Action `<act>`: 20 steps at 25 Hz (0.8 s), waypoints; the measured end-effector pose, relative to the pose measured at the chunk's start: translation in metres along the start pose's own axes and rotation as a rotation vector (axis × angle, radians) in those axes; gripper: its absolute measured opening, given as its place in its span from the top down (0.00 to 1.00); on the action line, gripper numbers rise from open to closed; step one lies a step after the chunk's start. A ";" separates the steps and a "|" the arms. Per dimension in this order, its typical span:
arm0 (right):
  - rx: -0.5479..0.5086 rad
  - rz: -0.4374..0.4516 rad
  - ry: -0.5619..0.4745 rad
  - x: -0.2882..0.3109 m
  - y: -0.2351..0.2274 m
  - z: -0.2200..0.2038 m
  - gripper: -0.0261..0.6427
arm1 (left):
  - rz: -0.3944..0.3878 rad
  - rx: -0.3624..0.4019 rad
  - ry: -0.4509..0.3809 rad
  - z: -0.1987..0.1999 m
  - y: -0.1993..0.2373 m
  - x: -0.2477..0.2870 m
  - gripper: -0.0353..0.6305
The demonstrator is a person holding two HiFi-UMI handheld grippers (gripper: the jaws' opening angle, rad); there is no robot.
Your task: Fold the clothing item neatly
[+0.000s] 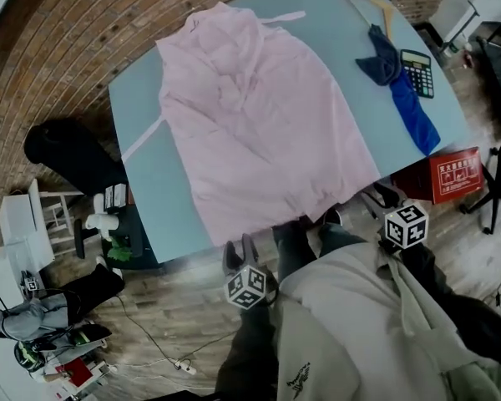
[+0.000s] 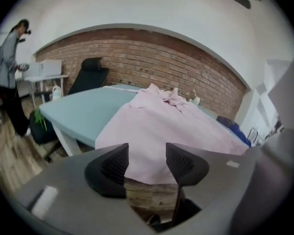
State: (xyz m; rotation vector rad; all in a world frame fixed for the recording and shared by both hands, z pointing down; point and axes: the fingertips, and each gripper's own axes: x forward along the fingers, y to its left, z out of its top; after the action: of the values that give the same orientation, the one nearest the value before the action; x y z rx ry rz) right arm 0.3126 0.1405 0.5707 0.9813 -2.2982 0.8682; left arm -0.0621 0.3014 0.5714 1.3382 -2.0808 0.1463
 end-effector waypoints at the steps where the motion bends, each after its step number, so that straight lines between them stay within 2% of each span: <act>1: 0.103 0.009 -0.015 0.000 -0.004 -0.005 0.69 | -0.005 -0.091 0.000 -0.010 0.007 0.000 0.56; 3: 0.271 -0.003 -0.060 -0.003 -0.019 -0.008 0.69 | 0.018 -0.230 -0.014 -0.023 0.026 -0.001 0.46; 4: 0.291 -0.031 -0.085 -0.006 -0.028 -0.003 0.69 | 0.048 -0.253 -0.019 -0.026 0.037 0.000 0.43; 5: 0.249 -0.070 -0.103 -0.008 -0.035 0.005 0.69 | 0.084 -0.245 -0.021 -0.028 0.049 0.000 0.38; 6: 0.149 -0.111 -0.108 -0.010 -0.039 0.014 0.69 | 0.119 -0.211 -0.021 -0.027 0.060 -0.001 0.36; 8: -0.116 -0.159 -0.064 -0.006 -0.038 0.027 0.69 | 0.150 -0.088 -0.019 -0.019 0.073 -0.002 0.34; 9: -0.212 -0.157 -0.026 0.001 -0.036 0.029 0.69 | 0.144 -0.009 -0.015 -0.014 0.073 -0.001 0.34; 10: -0.260 -0.145 0.012 0.010 -0.036 0.028 0.69 | 0.130 0.064 -0.010 -0.011 0.071 0.000 0.34; 11: -0.268 -0.135 0.044 0.017 -0.038 0.026 0.69 | 0.113 0.118 -0.003 -0.010 0.068 0.002 0.34; 13: -0.239 -0.141 0.080 0.026 -0.046 0.023 0.69 | 0.080 0.160 0.010 -0.011 0.064 0.004 0.34; 18: -0.247 -0.199 0.073 0.025 -0.049 0.027 0.69 | 0.061 0.202 0.005 -0.004 0.071 0.005 0.28; 20: -0.245 -0.213 0.056 0.023 -0.054 0.035 0.69 | 0.035 0.173 -0.032 0.008 0.068 0.006 0.33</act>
State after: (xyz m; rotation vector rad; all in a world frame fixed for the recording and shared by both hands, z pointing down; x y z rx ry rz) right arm 0.3332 0.0766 0.5812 1.0531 -2.1426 0.5076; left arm -0.1249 0.3256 0.5851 1.4137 -2.1599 0.3277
